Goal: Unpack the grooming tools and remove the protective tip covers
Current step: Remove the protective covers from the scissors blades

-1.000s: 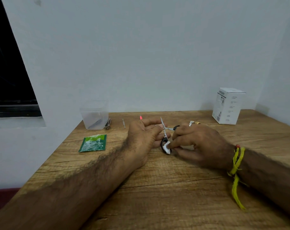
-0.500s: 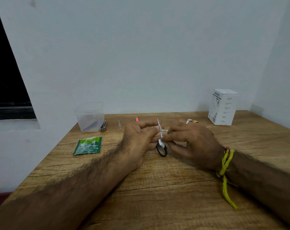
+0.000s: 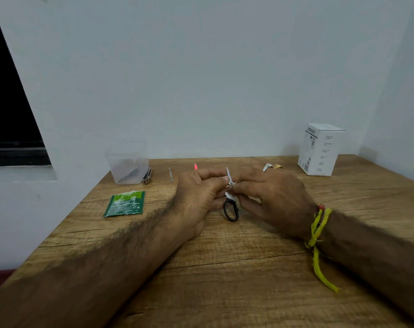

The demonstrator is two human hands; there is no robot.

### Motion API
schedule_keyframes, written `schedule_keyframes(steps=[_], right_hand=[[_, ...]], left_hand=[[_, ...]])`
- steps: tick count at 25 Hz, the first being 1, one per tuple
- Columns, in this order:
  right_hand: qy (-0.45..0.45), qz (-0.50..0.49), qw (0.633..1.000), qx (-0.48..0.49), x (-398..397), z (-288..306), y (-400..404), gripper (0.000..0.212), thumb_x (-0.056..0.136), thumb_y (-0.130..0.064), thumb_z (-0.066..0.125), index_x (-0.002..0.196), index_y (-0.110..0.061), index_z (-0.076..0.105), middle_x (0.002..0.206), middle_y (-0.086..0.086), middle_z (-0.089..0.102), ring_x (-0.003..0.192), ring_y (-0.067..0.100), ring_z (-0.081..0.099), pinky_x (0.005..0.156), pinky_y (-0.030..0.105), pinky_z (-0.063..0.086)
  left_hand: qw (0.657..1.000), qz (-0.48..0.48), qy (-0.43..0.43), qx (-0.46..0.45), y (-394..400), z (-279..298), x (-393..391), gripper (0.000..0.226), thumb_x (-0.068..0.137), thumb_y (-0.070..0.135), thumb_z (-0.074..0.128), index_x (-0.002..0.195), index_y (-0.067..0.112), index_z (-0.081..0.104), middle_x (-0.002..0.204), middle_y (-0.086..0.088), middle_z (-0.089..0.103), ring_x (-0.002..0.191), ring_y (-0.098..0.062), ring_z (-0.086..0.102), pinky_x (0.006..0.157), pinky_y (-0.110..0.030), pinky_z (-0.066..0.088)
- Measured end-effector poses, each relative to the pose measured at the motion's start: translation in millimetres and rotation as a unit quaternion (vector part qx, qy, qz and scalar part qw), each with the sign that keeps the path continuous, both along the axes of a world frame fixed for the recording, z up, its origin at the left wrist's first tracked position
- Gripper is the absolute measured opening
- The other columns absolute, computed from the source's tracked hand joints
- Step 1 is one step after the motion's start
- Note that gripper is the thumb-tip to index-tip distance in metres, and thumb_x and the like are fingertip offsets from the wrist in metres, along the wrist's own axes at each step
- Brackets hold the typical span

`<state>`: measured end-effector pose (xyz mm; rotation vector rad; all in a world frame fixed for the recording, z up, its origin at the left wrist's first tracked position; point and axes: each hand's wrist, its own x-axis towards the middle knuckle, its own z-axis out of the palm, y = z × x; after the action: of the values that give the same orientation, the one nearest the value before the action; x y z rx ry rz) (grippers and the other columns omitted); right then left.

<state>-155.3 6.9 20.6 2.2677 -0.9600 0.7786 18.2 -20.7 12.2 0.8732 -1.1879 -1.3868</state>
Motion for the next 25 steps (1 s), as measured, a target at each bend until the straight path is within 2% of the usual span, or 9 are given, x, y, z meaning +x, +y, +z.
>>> schedule_keyframes(steps=[6,9,11,13,15,19,22,25], right_hand=[[-0.003,0.011,1.000,-0.016,1,3,0,0.024,0.094,-0.029,0.057,0.096,-0.016,0.077,0.102,-0.001,0.074,0.084,0.027,0.069,0.066,0.035,0.051],[0.000,-0.006,1.000,-0.018,3,4,3,0.015,0.091,-0.025,0.065,0.094,-0.017,0.077,0.097,-0.002,0.074,0.081,0.024,0.068,0.066,0.033,0.047],[-0.038,-0.005,0.999,0.006,6,5,3,0.010,0.089,-0.022,0.069,0.094,-0.015,0.076,0.095,-0.001,0.072,0.081,0.024,0.067,0.067,0.037,0.052],[-0.119,-0.002,0.992,0.039,7,6,4,0.011,0.091,-0.023,0.066,0.094,-0.016,0.073,0.091,-0.002,0.068,0.080,0.020,0.063,0.067,0.041,0.051],[-0.170,-0.015,0.985,0.033,6,7,4,0.008,0.090,-0.021,0.067,0.094,-0.015,0.071,0.089,-0.003,0.066,0.080,0.016,0.060,0.067,0.040,0.051],[-0.102,-0.050,0.993,-0.022,14,3,6,0.005,0.089,-0.015,0.070,0.091,-0.010,0.072,0.088,0.004,0.069,0.078,0.026,0.064,0.068,0.043,0.052],[-0.026,-0.032,0.999,0.004,14,0,8,0.012,0.084,-0.010,0.075,0.095,-0.012,0.073,0.098,0.004,0.071,0.078,0.026,0.066,0.064,0.037,0.053],[-0.004,-0.016,0.999,0.041,8,-2,9,0.015,0.085,-0.007,0.072,0.099,-0.012,0.072,0.106,0.004,0.069,0.081,0.028,0.066,0.064,0.042,0.055]], left_hand=[[1.000,0.000,-0.004,-0.009,2,1,0,0.017,0.090,0.001,0.069,0.106,0.002,0.074,0.086,-0.012,0.079,0.068,-0.016,0.074,0.056,-0.026,0.059],[1.000,-0.002,0.001,-0.009,2,1,0,0.018,0.091,0.001,0.068,0.109,0.002,0.073,0.090,-0.012,0.079,0.070,-0.016,0.075,0.057,-0.027,0.060],[1.000,0.001,0.000,-0.011,2,1,0,0.020,0.090,0.001,0.069,0.110,0.003,0.073,0.092,-0.016,0.079,0.073,-0.019,0.075,0.058,-0.028,0.060],[1.000,-0.004,-0.002,-0.012,2,1,1,0.021,0.089,0.000,0.069,0.109,0.003,0.073,0.090,-0.016,0.079,0.075,-0.019,0.077,0.059,-0.028,0.060],[1.000,-0.010,-0.001,-0.011,1,2,1,0.019,0.089,0.001,0.070,0.108,0.003,0.073,0.087,-0.012,0.079,0.075,-0.018,0.077,0.058,-0.027,0.060],[1.000,-0.007,0.008,0.000,-2,1,0,0.021,0.088,0.000,0.070,0.109,0.002,0.072,0.083,-0.011,0.079,0.072,-0.017,0.077,0.055,-0.026,0.059],[1.000,-0.005,0.004,0.002,-2,0,1,0.021,0.087,0.001,0.072,0.108,0.002,0.073,0.085,-0.013,0.079,0.072,-0.019,0.077,0.058,-0.028,0.060],[1.000,-0.004,-0.001,0.002,-3,-2,2,0.018,0.090,0.001,0.069,0.107,0.003,0.074,0.088,-0.012,0.079,0.075,-0.020,0.077,0.060,-0.030,0.061]])
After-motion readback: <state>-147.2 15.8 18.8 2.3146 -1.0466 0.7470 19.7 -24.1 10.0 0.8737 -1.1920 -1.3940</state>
